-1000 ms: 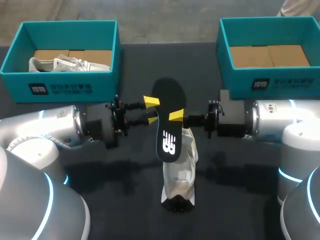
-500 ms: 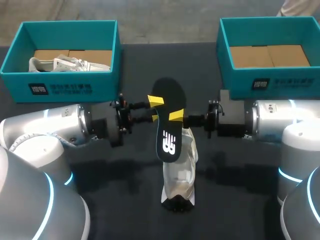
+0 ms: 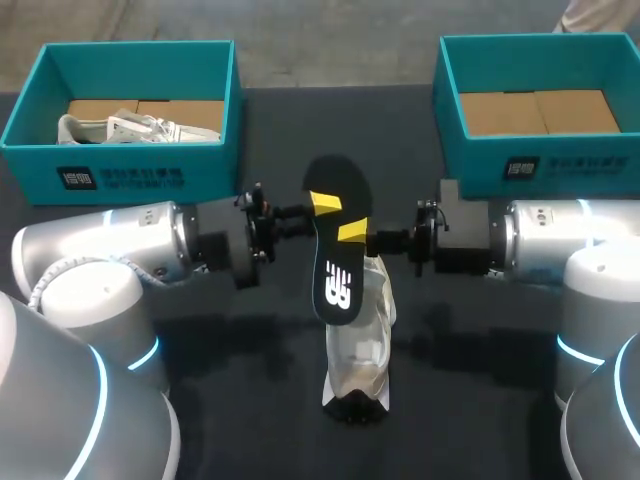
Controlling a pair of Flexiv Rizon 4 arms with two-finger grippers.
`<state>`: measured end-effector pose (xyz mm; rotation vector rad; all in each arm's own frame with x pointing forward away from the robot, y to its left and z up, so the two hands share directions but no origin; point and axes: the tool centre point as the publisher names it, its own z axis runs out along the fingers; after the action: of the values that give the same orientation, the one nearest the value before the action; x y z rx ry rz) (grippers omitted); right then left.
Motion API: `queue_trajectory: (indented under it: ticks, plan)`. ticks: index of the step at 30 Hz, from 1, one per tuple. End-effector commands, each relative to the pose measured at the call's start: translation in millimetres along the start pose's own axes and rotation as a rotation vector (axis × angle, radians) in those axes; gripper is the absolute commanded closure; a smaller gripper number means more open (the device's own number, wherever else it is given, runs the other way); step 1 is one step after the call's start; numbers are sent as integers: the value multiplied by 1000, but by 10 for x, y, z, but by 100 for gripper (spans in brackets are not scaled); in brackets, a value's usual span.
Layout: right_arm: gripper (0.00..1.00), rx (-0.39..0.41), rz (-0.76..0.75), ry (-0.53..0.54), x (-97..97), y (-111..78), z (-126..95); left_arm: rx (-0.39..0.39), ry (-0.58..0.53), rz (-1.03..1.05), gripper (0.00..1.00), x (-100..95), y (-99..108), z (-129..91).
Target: Take the shoe out of the shoebox, open the shoe tongue, remove and reinsert the insole, then place the shoe into the shoebox
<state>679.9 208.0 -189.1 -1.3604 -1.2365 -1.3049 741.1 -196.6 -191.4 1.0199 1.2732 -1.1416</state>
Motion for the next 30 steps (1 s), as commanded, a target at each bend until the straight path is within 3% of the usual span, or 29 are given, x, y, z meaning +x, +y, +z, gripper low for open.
queue_trajectory:
  ticks: [1,9,19,24,30]
  plan:
    - [100,0,1,-6,7,-3,26,3,3,2,90,9,9,22]
    - [100,0,1,-6,7,-3,26,16,7,7,85,18,-3,23]
    - [100,0,1,-6,7,-3,26,28,9,19,88,16,-28,34]
    - [100,0,1,-6,7,-3,26,31,13,22,81,20,-29,30]
    - [100,0,1,-6,7,-3,26,37,13,25,84,16,-29,24]
